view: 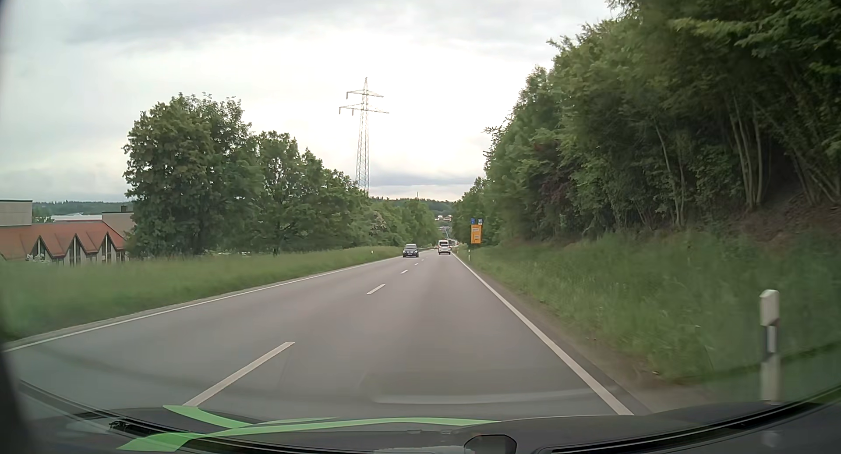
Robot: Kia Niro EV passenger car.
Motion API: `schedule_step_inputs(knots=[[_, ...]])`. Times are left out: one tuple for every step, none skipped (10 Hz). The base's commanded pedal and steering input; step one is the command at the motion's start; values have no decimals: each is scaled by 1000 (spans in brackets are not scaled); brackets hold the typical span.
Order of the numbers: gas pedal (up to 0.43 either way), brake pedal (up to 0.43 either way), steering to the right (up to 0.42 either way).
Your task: Follow the waypoints while adhering to traffic rules and regulations
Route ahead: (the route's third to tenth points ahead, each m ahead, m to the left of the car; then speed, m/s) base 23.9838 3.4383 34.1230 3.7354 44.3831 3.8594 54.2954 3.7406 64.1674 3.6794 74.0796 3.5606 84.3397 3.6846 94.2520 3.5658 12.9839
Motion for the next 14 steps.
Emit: schedule_step_inputs(knots=[[28, 0, 1], [39, 0, 1], [47, 0, 1], [59, 0, 1], [59, 0, 1], [59, 0, 1], [59, 0, 1], [47, 0, 1], [47, 0, 1], [47, 0, 1], [39, 0, 1], [20, 0, 1], [0, 0, 0], [0, 0, 1]])
